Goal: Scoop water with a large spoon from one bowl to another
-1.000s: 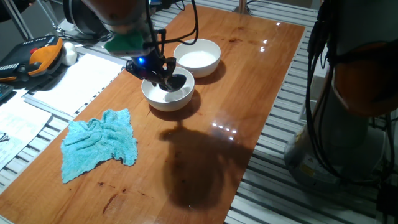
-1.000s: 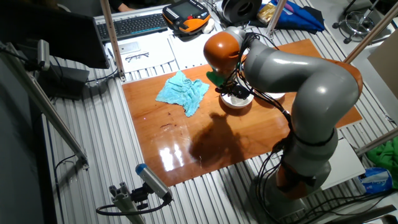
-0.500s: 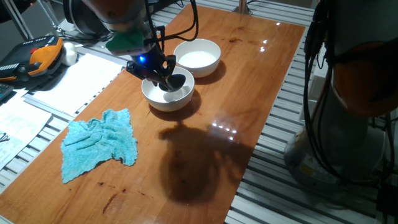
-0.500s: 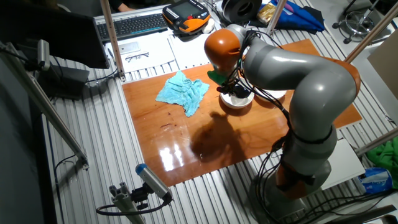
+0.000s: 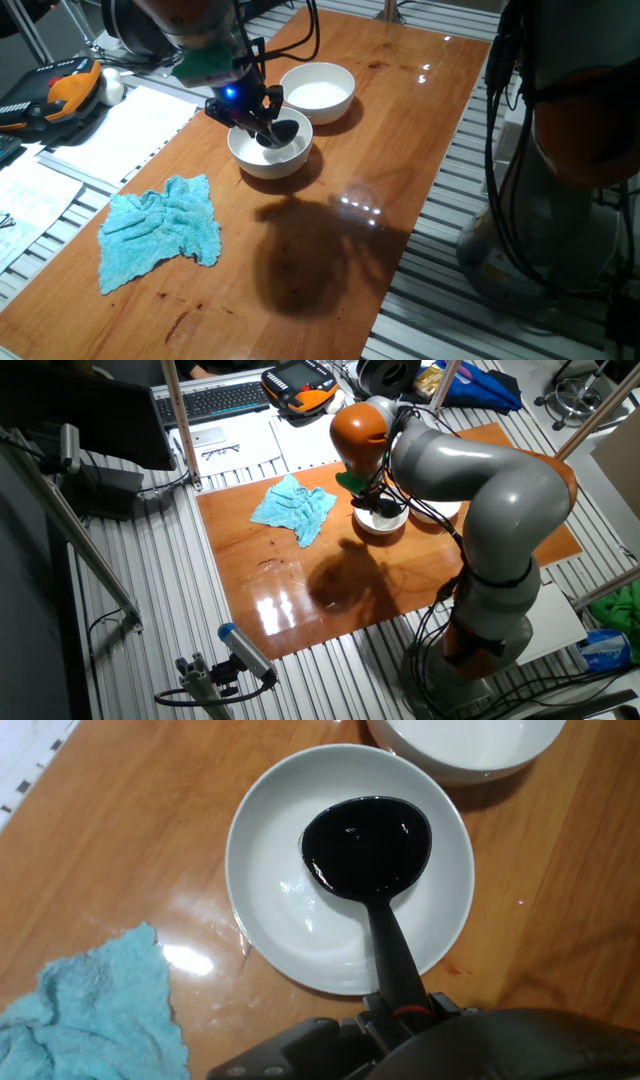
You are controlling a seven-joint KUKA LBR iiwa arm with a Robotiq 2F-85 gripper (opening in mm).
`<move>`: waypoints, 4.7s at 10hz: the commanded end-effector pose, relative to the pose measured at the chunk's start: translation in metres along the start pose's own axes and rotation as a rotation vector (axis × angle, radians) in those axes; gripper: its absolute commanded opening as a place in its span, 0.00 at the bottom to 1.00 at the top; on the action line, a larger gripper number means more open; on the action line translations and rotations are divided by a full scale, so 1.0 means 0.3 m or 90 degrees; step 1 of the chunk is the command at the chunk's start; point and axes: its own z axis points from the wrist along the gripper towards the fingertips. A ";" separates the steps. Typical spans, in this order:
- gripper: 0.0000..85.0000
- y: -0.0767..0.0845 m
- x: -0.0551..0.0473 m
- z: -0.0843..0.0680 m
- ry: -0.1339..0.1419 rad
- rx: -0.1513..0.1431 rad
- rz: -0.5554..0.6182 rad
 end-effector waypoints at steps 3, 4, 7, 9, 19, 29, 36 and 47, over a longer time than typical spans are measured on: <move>0.00 0.004 0.023 0.009 -0.028 0.054 0.050; 0.00 0.003 0.024 0.007 -0.031 0.068 0.051; 0.00 0.008 0.027 0.007 -0.041 0.091 0.040; 0.00 0.013 0.030 0.013 -0.049 0.102 0.027; 0.00 0.035 0.035 0.035 0.012 0.147 -0.028; 0.00 0.025 0.001 0.012 0.030 0.186 -0.057; 0.00 0.017 -0.023 -0.008 0.028 0.218 -0.088; 0.00 0.018 -0.018 -0.011 0.025 0.232 -0.097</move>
